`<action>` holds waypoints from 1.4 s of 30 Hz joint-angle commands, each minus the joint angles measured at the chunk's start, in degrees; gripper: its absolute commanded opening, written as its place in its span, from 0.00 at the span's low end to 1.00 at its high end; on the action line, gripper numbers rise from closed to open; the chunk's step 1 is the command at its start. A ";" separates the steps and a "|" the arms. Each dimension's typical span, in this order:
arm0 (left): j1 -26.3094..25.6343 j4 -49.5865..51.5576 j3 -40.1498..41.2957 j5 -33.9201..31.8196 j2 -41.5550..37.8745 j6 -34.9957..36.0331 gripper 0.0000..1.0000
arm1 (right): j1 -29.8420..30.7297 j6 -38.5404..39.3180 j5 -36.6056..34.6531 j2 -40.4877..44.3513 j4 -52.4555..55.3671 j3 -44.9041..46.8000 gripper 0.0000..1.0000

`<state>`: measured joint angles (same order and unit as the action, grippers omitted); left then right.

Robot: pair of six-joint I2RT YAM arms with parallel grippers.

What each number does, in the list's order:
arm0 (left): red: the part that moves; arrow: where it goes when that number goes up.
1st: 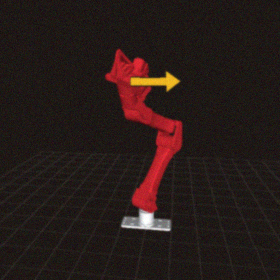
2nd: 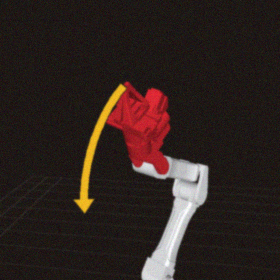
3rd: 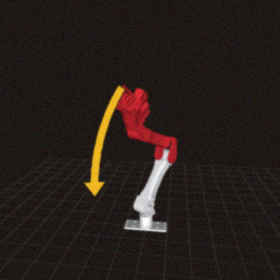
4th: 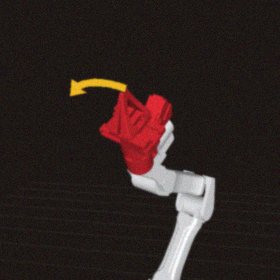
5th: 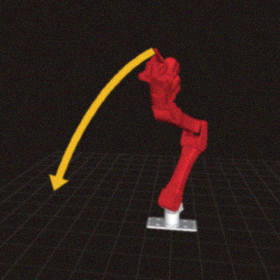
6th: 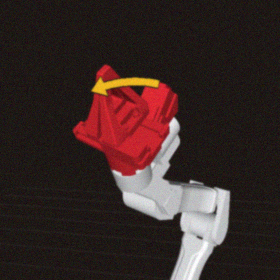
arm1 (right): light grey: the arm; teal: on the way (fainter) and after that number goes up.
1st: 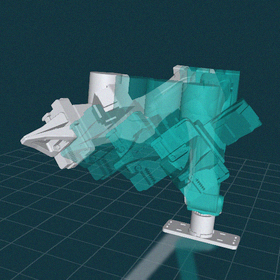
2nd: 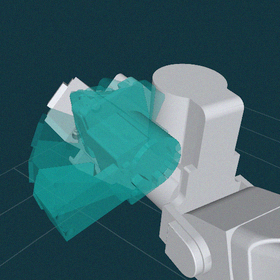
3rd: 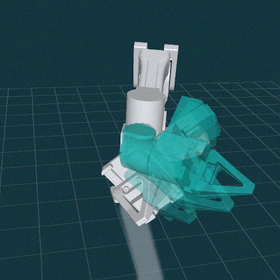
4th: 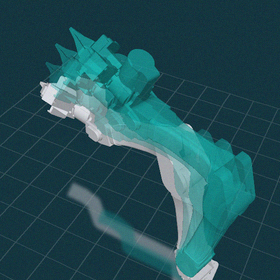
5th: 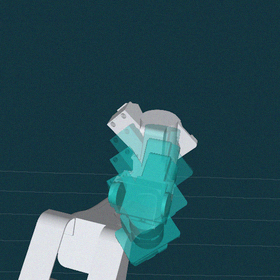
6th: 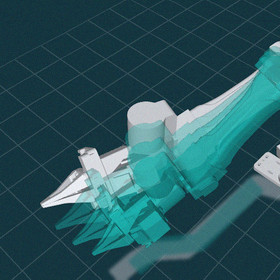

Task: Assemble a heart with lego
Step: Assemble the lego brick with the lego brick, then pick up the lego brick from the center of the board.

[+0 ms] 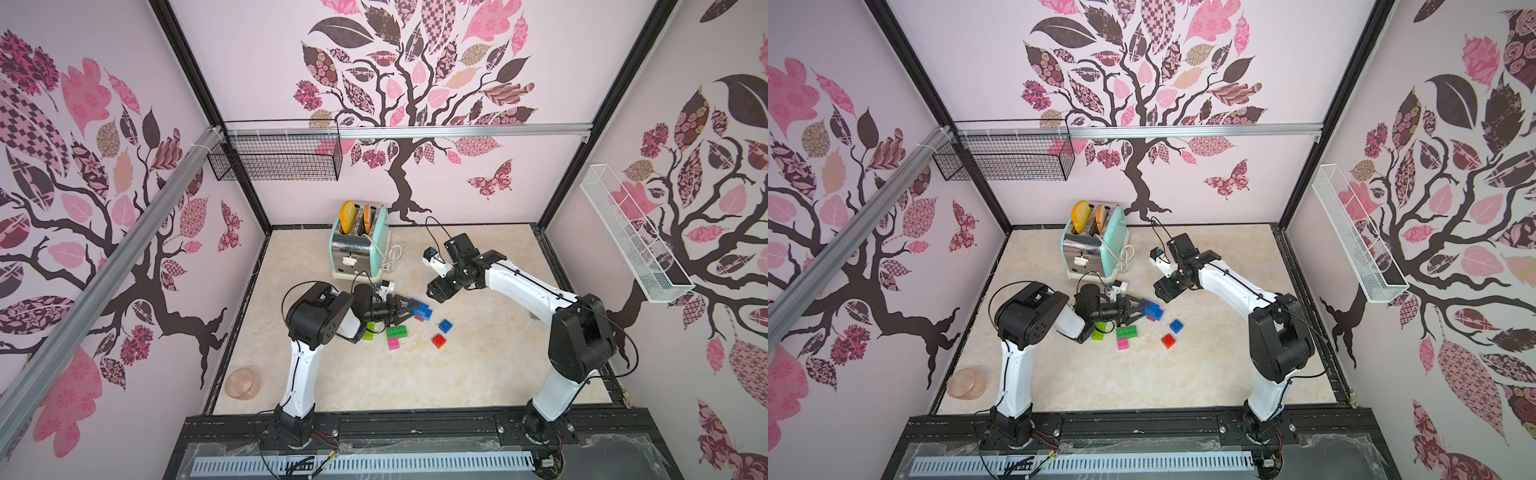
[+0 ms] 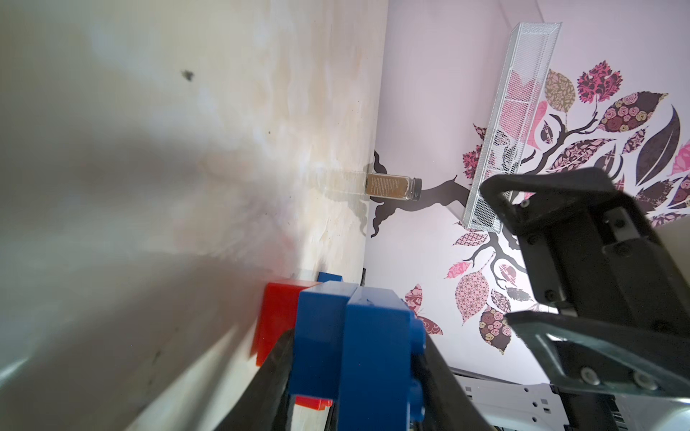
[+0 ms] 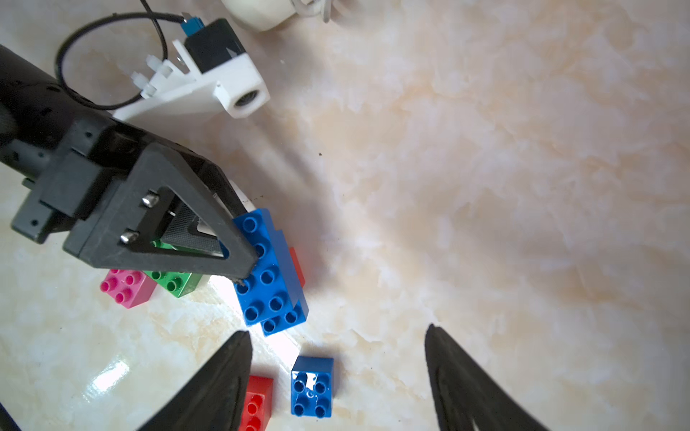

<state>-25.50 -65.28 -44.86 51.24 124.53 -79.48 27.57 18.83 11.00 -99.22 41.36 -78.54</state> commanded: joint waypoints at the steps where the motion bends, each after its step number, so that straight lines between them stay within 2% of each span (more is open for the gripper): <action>1: 0.67 -0.28 0.92 -0.49 -1.60 1.45 0.39 | 0.24 -6.67 -2.87 3.33 4.10 3.03 0.76; 3: 0.78 0.84 1.03 -0.77 -2.15 2.50 0.39 | 0.98 -8.50 -1.30 4.21 5.98 4.41 0.74; 6: 1.14 2.89 0.77 -0.81 -2.94 4.03 0.39 | 6.81 -9.65 -5.53 7.69 3.97 10.20 0.73; 8: 1.49 3.12 0.93 -0.82 -3.28 4.20 0.39 | 9.80 -11.97 -5.94 9.01 2.63 13.37 0.73; 12: 1.95 3.28 1.22 -0.80 -3.71 4.42 0.39 | 13.19 -16.34 -4.88 9.66 -0.85 18.32 0.72; 15: 1.94 3.12 1.38 -0.71 -3.65 4.34 0.39 | 14.94 -16.89 -5.54 8.84 -1.02 18.99 0.71; 20: 1.96 2.88 1.44 -0.66 -3.77 4.16 0.39 | 15.58 -17.34 -8.81 7.56 -1.23 19.81 0.70; 34: 2.15 2.52 1.40 -0.33 -3.89 3.90 0.39 | 15.50 -16.08 -8.80 1.21 0.17 17.52 0.64; 42: 2.17 2.36 1.36 -0.18 -4.12 3.90 0.39 | 15.49 -15.42 -10.05 0.07 -0.10 16.04 0.45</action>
<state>-23.64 -61.63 -43.90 50.59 121.97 -76.47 42.89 2.98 2.04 -98.74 41.08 -59.61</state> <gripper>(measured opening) 0.441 0.467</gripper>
